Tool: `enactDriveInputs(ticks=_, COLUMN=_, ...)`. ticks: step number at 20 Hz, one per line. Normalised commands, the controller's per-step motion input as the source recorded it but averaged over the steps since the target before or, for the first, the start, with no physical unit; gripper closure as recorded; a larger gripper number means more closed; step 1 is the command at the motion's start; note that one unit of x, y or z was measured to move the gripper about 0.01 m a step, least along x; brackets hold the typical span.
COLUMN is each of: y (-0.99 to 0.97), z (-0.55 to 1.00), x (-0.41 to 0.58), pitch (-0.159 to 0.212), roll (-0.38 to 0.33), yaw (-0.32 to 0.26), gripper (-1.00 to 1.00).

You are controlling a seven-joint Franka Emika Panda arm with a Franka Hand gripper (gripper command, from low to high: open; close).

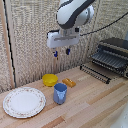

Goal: Please guide your gripper toward the loaf. Carefully hold the bread using your gripper. Position the gripper over the white dish. Gently place the bread on the white dish.

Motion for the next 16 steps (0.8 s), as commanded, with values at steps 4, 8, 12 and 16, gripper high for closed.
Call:
enactDriveInputs(ticks=4, y=-0.82, z=-0.16, x=0.277, pitch=-0.027, roll=0.08, yaw=-0.007, gripper=-1.0)
enactDriveInputs(ticks=8, y=-0.99, z=-0.24, x=0.211, pitch=-0.035, roll=0.082, yaw=0.018, gripper=-1.0)
enactDriveInputs(ticks=12, y=-0.74, z=-0.29, x=0.118, pitch=-0.008, roll=0.042, yaw=0.086, gripper=-1.0)
enactDriveInputs(ticks=16, y=-0.16, z=-0.42, x=0.027, pitch=0.05, roll=0.0, yaw=0.115, gripper=-1.0)
